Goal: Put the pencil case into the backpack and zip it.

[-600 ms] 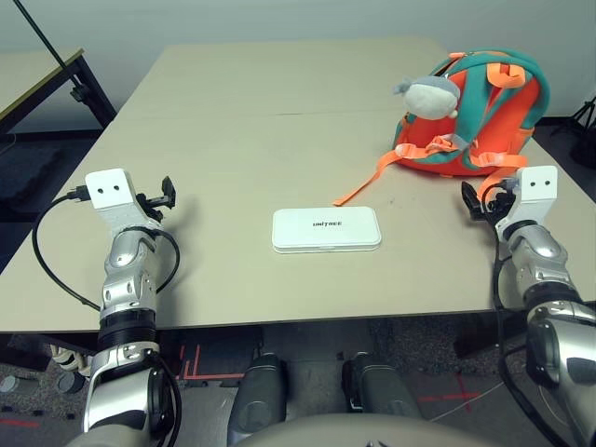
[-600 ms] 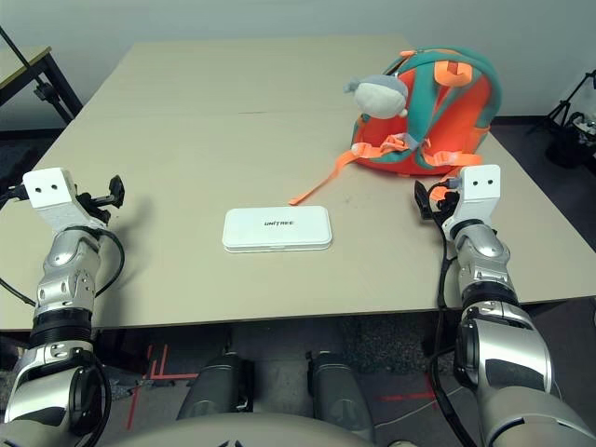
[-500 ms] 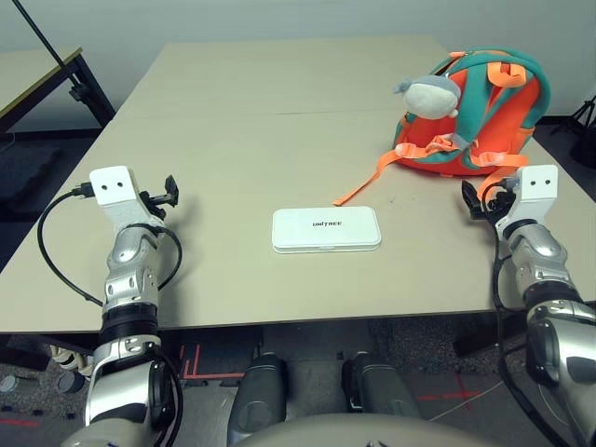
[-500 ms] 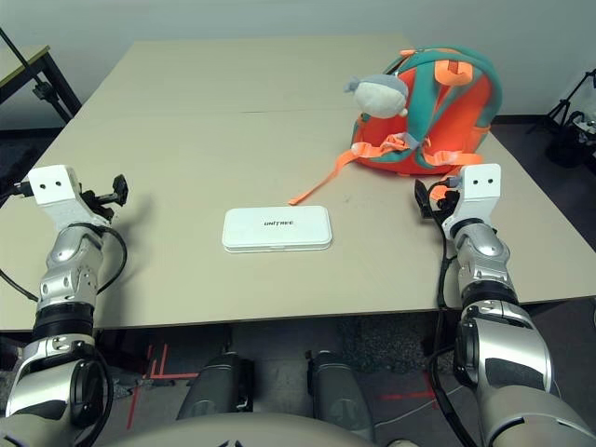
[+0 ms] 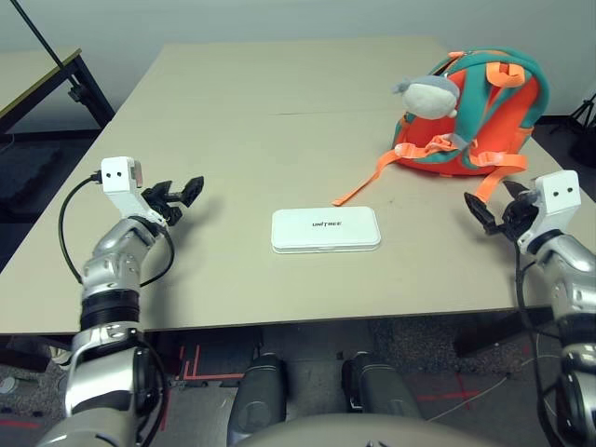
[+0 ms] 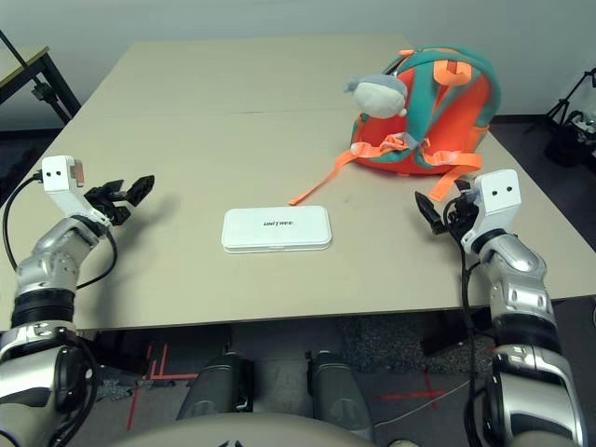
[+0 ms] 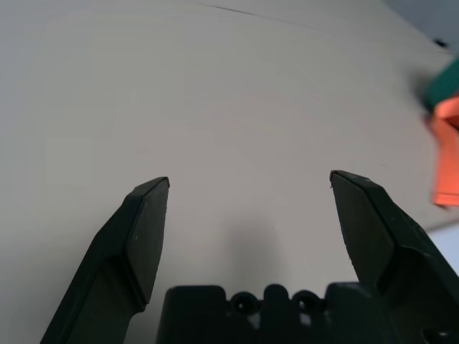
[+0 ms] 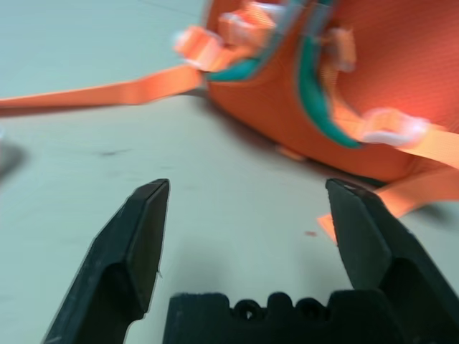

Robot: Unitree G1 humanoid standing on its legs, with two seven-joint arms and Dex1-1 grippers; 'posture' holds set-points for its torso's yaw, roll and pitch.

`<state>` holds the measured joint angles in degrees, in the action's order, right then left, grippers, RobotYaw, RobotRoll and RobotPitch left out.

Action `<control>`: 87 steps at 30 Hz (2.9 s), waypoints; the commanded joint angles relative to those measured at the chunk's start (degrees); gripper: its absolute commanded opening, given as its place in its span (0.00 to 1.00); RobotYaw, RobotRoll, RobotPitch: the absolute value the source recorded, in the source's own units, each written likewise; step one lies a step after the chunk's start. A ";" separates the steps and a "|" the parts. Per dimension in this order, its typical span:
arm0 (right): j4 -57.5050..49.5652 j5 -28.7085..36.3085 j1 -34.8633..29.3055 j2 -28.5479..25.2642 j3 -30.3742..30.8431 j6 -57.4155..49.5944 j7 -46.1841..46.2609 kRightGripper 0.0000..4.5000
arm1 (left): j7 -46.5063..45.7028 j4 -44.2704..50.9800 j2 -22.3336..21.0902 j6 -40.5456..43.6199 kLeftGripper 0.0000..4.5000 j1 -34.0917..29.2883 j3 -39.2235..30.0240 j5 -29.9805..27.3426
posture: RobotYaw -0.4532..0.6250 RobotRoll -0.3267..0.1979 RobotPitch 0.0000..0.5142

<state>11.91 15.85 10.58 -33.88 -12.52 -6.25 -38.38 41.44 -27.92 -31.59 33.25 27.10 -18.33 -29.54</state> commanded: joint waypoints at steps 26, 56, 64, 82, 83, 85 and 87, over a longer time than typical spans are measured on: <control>-6.10 -11.54 8.74 -1.48 17.77 -4.39 -5.65 0.01 | 29.94 -22.41 -3.51 34.01 1.00 18.17 15.76 -1.87 | 0.30 0.62 0.16; -0.73 -18.87 10.70 -0.49 22.10 0.82 -7.37 0.01 | 36.31 -34.46 -0.55 21.83 1.00 22.12 22.15 12.11 | 0.28 0.62 0.12; -0.45 -19.60 11.15 -0.09 23.32 1.17 -8.02 0.01 | 39.18 -34.26 -0.33 20.56 1.00 21.34 22.95 13.61 | 0.29 0.62 0.12; 0.75 -24.20 14.86 2.11 30.42 1.60 -12.55 0.01 | 41.63 -35.10 -0.35 17.88 1.00 21.68 22.78 16.09 | 0.28 0.62 0.13; 0.61 -24.40 15.34 2.90 31.00 1.39 -12.80 0.01 | 41.60 -35.20 -0.30 17.71 1.00 21.76 22.78 16.20 | 0.28 0.62 0.13; 0.40 -24.80 16.59 4.66 32.31 0.76 -13.42 0.01 | 41.61 -35.43 -0.23 17.64 1.00 21.95 22.75 16.44 | 0.28 0.62 0.13; 0.09 -24.95 18.03 6.78 33.47 -0.22 -14.08 0.01 | 41.75 -35.47 -0.14 17.79 1.00 22.16 22.79 16.73 | 0.28 0.62 0.13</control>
<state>12.78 -9.66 27.07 -28.70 18.40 -6.23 -51.15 83.53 -61.73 -32.61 50.98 49.21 3.32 -14.30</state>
